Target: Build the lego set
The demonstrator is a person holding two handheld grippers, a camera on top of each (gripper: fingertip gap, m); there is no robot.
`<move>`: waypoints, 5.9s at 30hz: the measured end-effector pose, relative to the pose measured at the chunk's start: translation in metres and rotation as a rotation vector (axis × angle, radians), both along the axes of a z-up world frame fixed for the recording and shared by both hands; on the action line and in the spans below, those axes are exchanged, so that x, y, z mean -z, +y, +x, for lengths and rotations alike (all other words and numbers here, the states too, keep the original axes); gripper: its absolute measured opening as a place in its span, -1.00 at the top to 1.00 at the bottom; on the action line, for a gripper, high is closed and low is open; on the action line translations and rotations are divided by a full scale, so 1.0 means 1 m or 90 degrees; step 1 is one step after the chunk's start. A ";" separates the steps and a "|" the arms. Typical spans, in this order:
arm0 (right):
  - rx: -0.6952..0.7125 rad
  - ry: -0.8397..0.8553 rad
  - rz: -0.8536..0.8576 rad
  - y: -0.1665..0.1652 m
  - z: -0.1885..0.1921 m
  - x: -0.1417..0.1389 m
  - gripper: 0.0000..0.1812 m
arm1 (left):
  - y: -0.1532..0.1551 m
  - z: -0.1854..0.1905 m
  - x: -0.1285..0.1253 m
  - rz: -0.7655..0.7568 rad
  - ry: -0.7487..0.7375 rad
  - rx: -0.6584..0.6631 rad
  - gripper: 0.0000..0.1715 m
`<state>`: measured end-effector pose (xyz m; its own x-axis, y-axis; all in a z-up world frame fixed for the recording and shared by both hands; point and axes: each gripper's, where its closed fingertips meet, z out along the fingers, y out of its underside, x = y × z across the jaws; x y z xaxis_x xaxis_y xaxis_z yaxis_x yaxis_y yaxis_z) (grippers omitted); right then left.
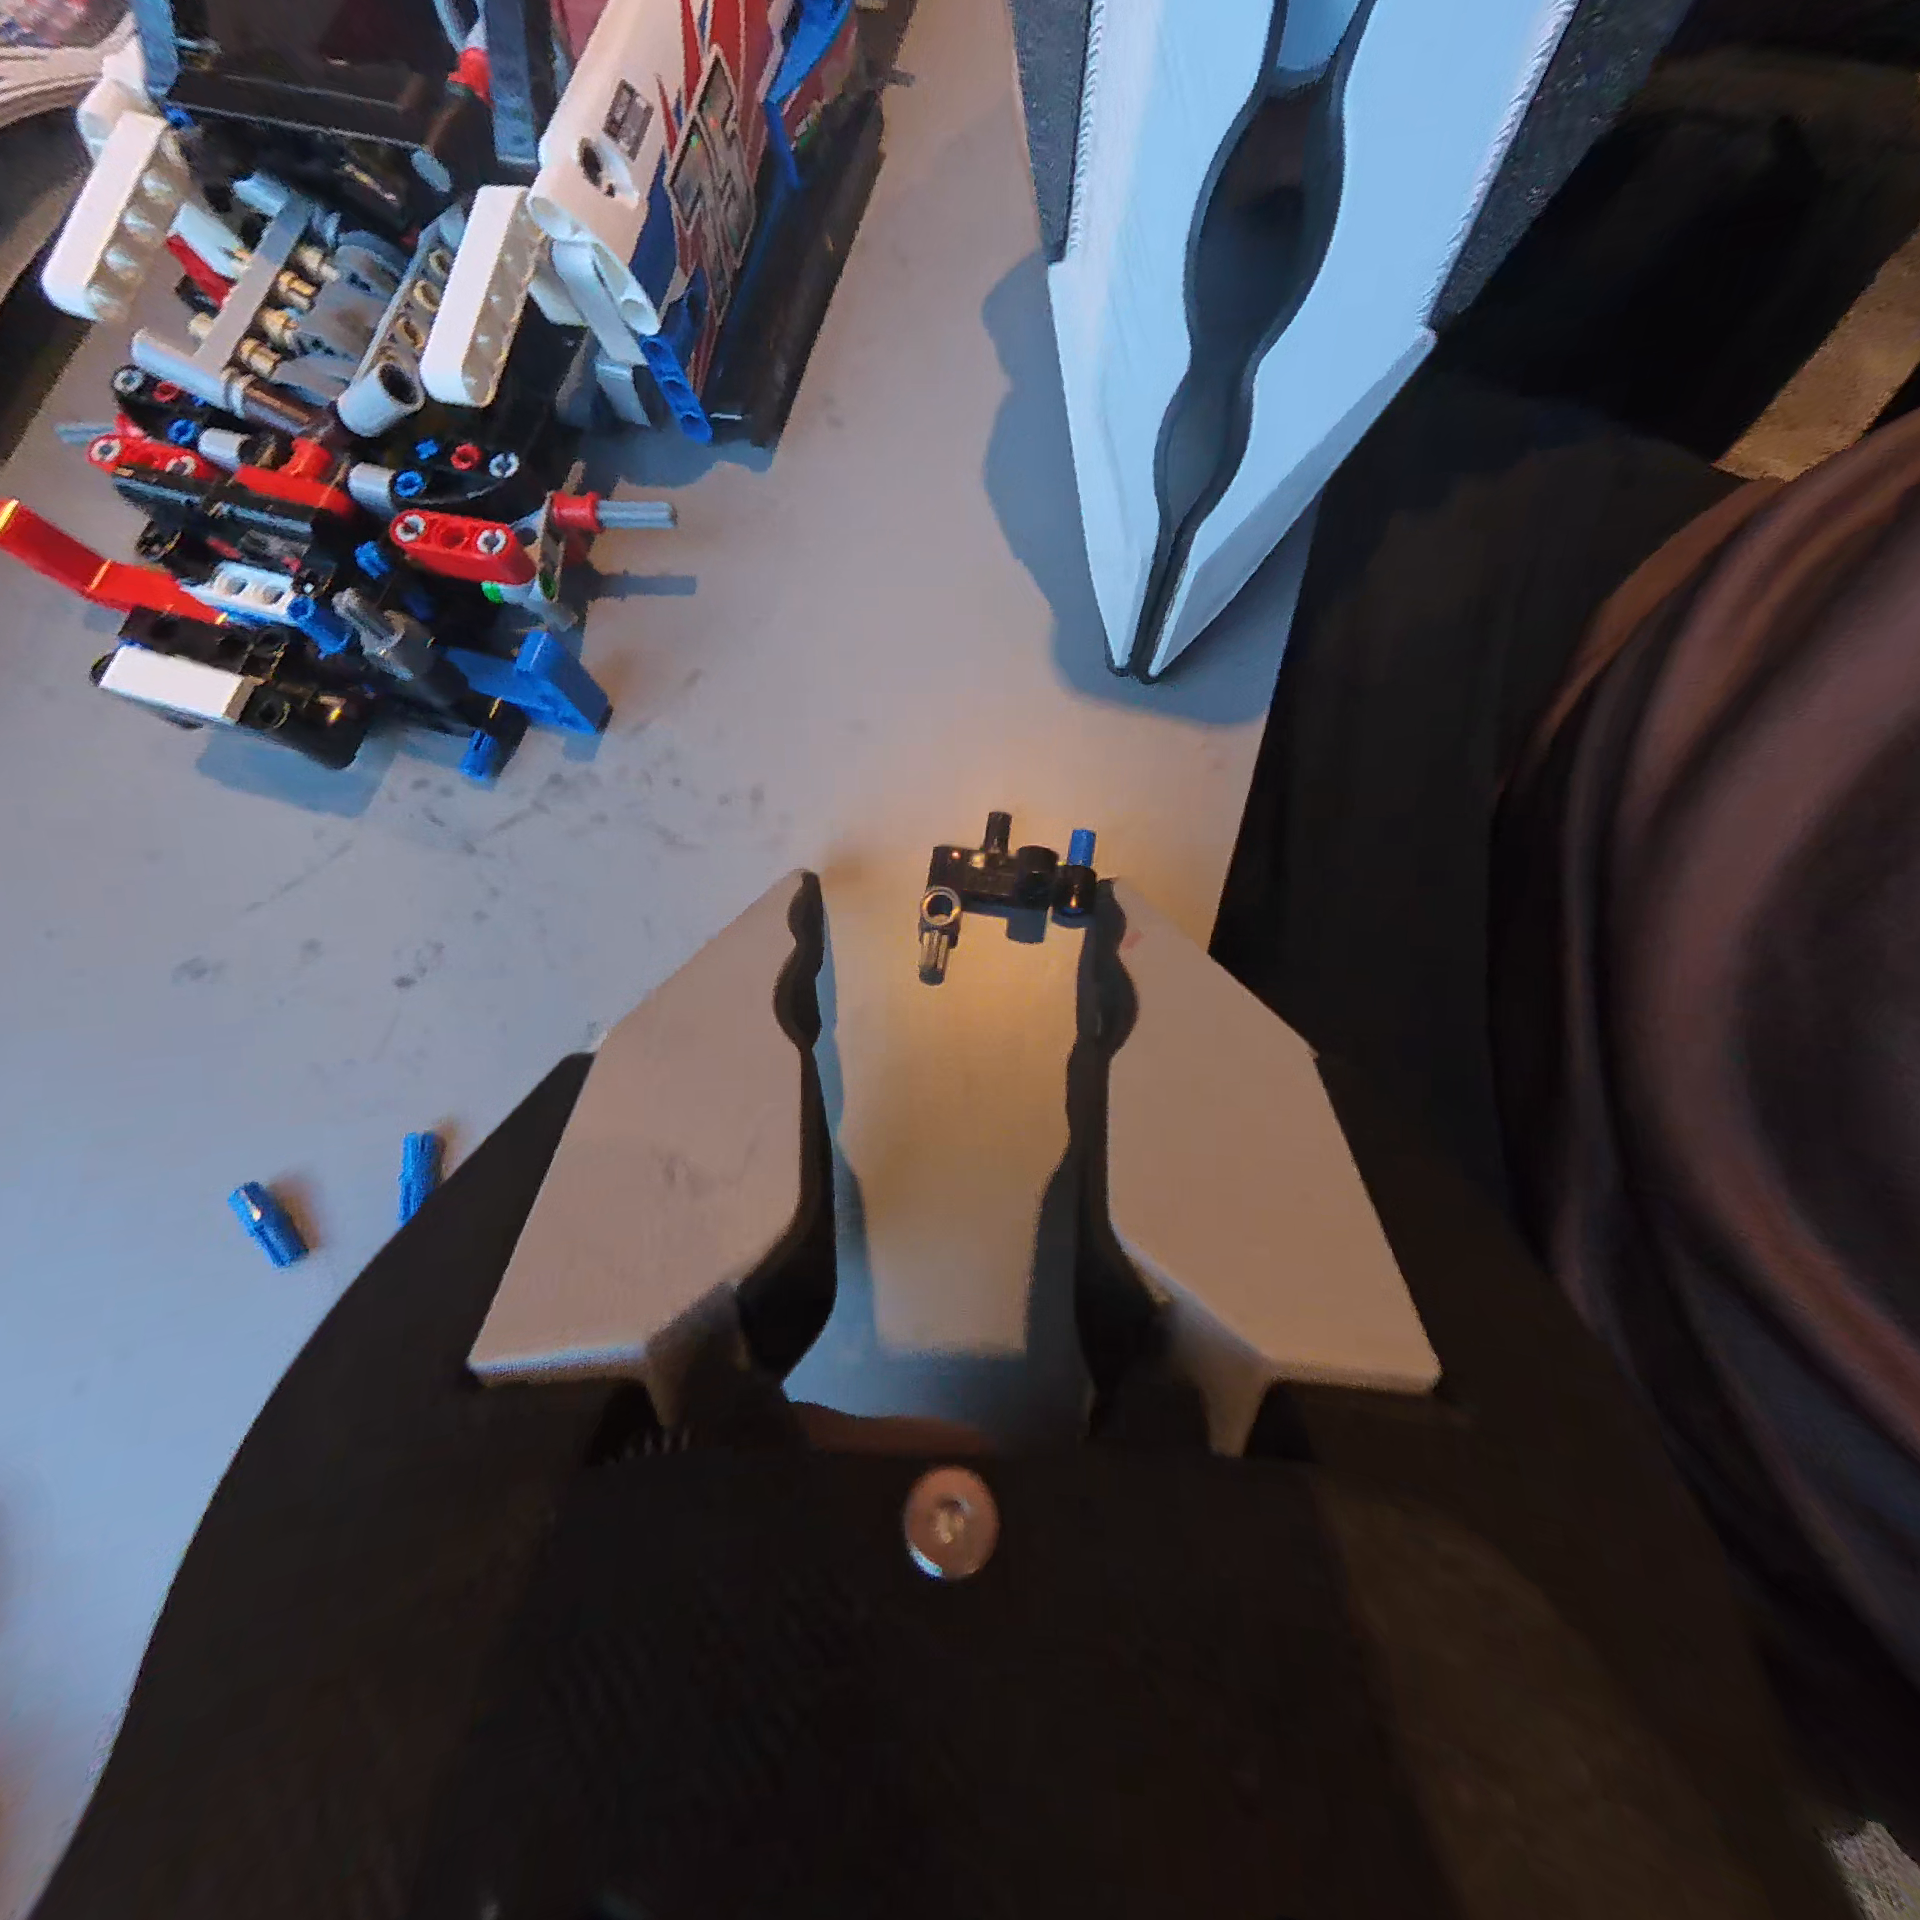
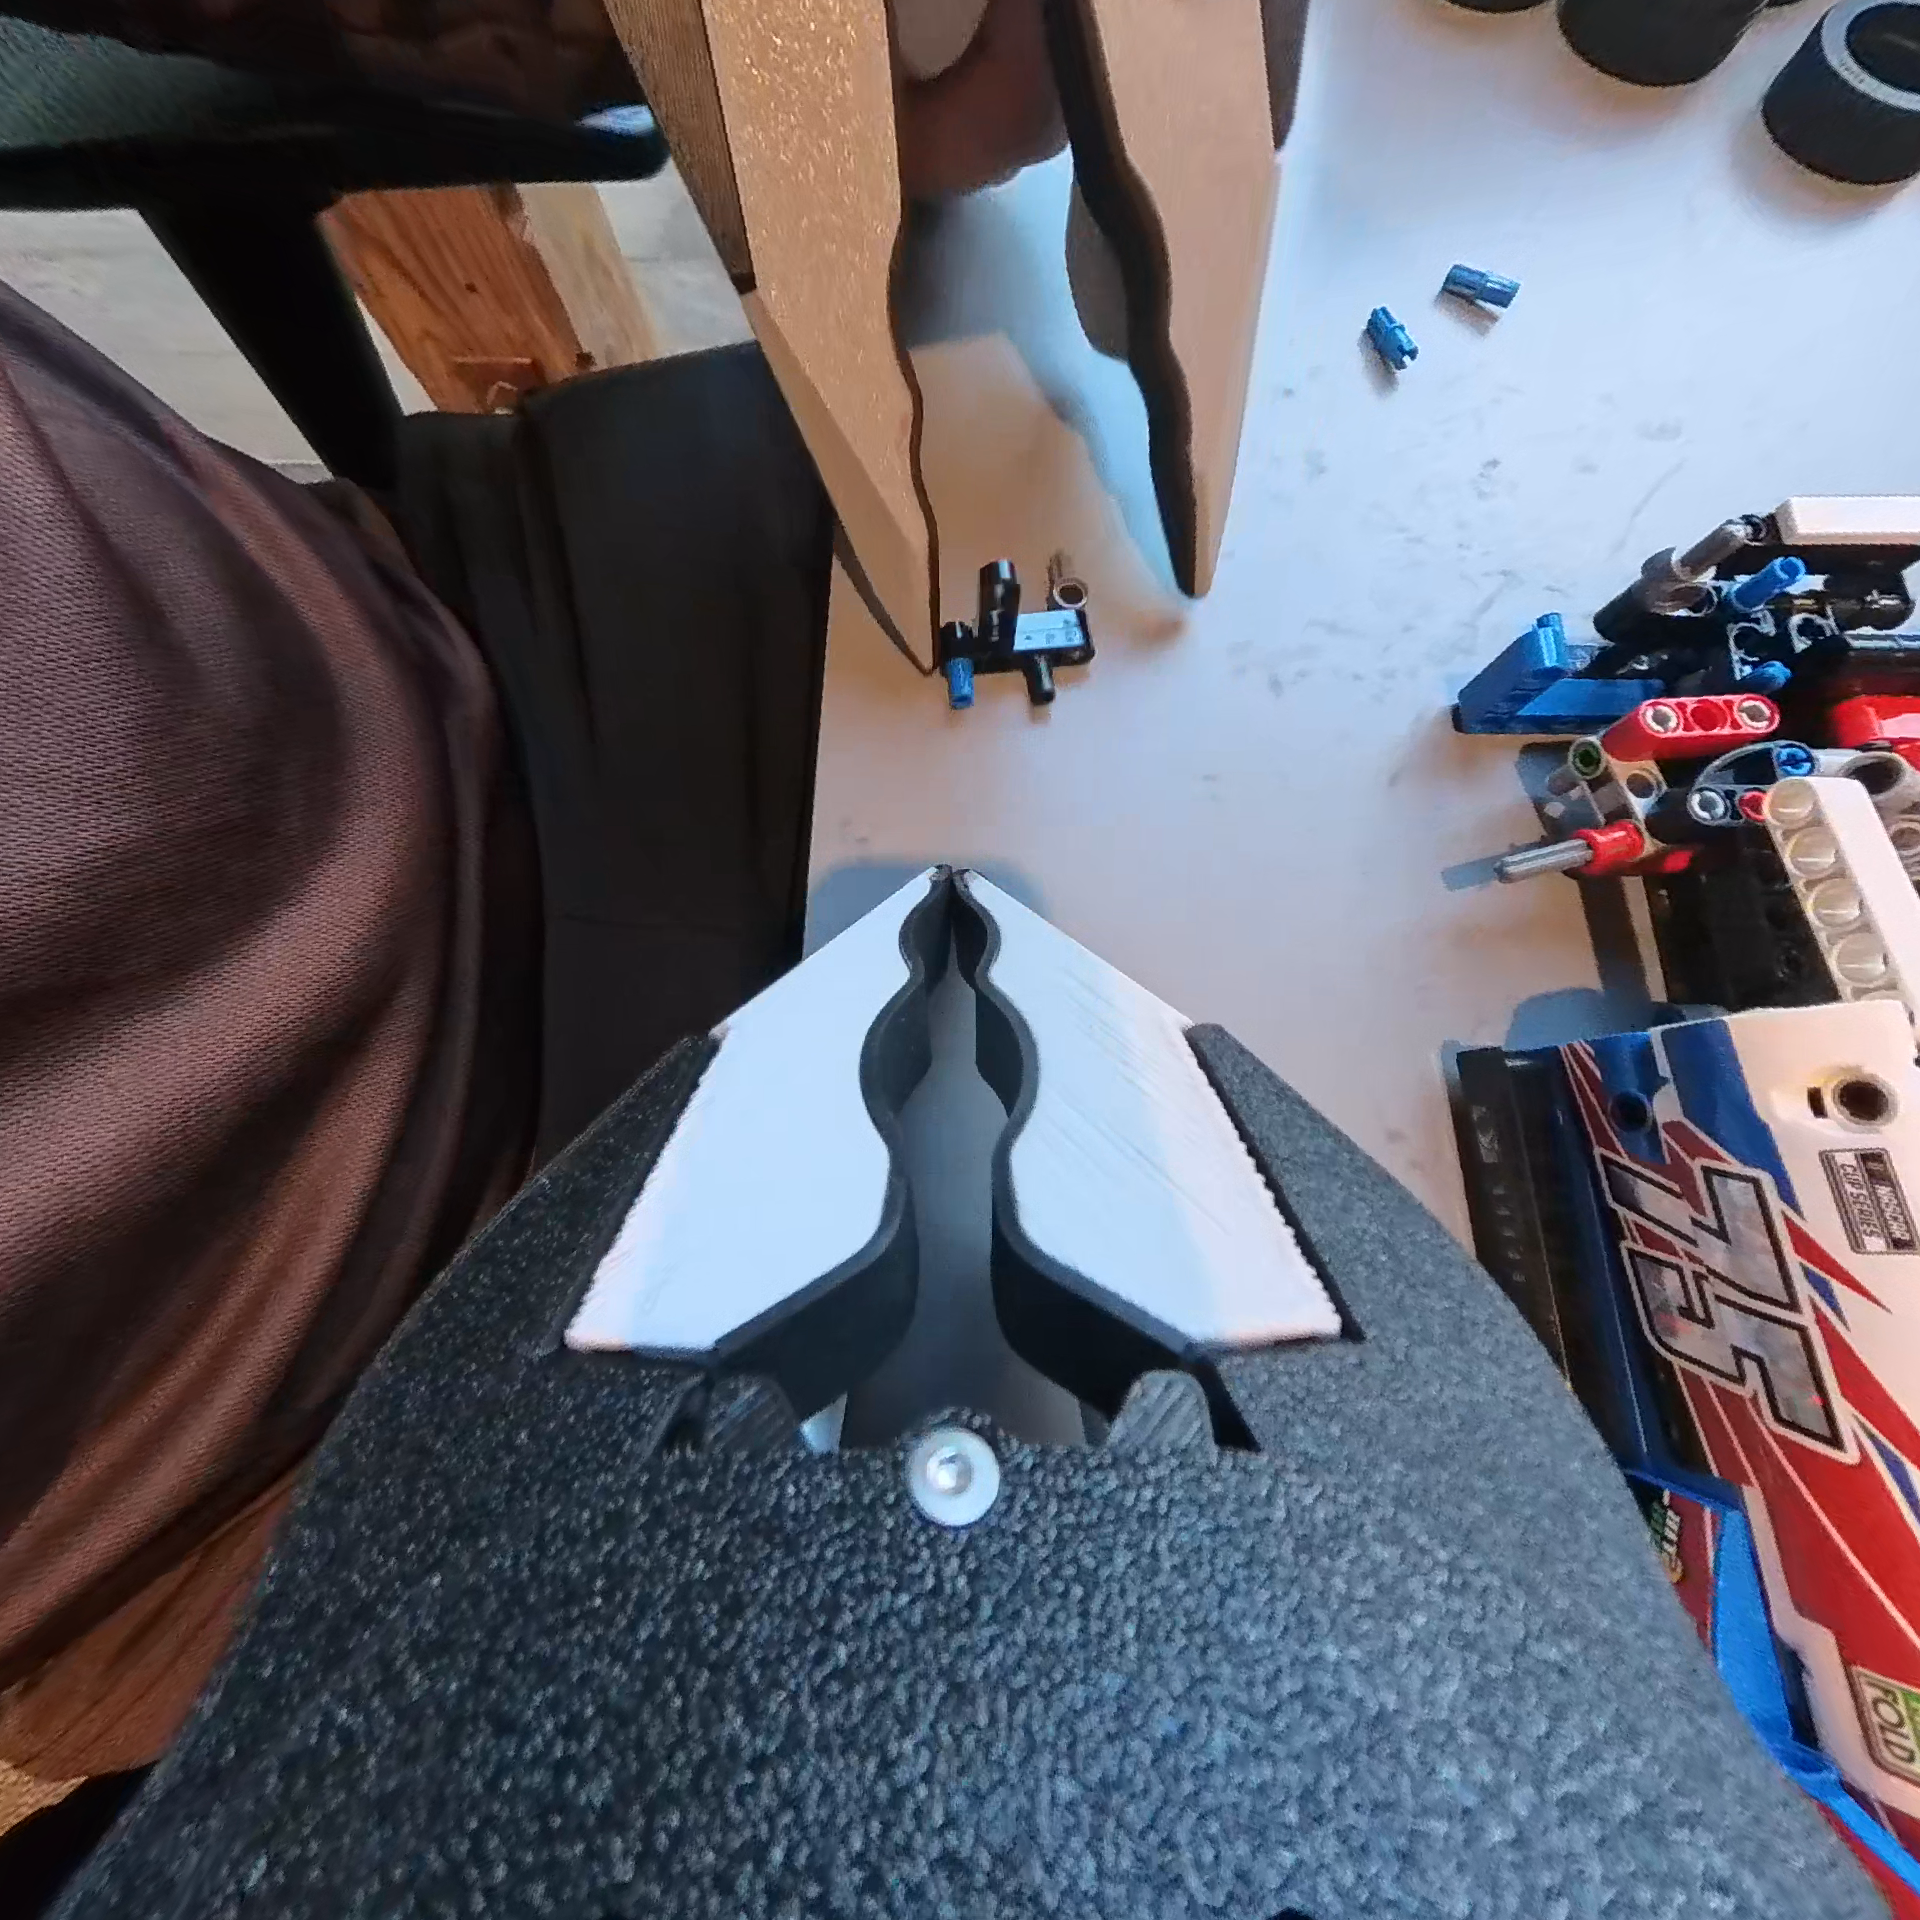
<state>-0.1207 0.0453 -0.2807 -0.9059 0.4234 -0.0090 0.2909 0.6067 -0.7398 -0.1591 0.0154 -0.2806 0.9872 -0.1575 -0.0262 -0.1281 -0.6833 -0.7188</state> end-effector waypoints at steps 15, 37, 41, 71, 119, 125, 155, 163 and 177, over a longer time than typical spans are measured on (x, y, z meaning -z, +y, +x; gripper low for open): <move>0.004 0.002 0.006 0.000 -0.001 0.002 1.00 | -0.018 -0.022 0.000 0.005 0.003 -0.080 0.41; 0.001 0.001 0.005 0.000 0.000 0.002 1.00 | -0.042 -0.104 -0.001 -0.122 0.105 -0.155 0.76; 0.000 -0.005 0.002 0.000 0.000 0.002 1.00 | -0.039 -0.096 0.002 -0.117 0.057 -0.136 0.96; 0.067 0.049 -0.106 0.037 -0.041 -0.027 1.00 | -0.026 -0.082 0.001 -0.008 -0.090 -0.094 1.00; 0.082 0.039 -0.216 -0.012 -0.002 -0.059 0.92 | 0.014 0.028 -0.052 0.016 0.490 0.080 1.00; 0.072 0.072 -0.168 -0.013 -0.002 -0.051 0.94 | 0.015 0.033 -0.046 0.013 0.452 0.091 1.00; 0.047 0.123 -0.096 -0.016 0.001 -0.041 0.95 | 0.017 0.038 -0.038 0.003 0.432 0.099 1.00; 0.053 0.150 -0.093 -0.015 -0.001 -0.047 0.96 | 0.018 0.037 -0.043 0.022 0.400 0.065 1.00; 0.071 0.105 -0.103 -0.014 -0.006 -0.037 0.96 | -0.025 -0.013 -0.026 -0.064 0.065 0.118 0.64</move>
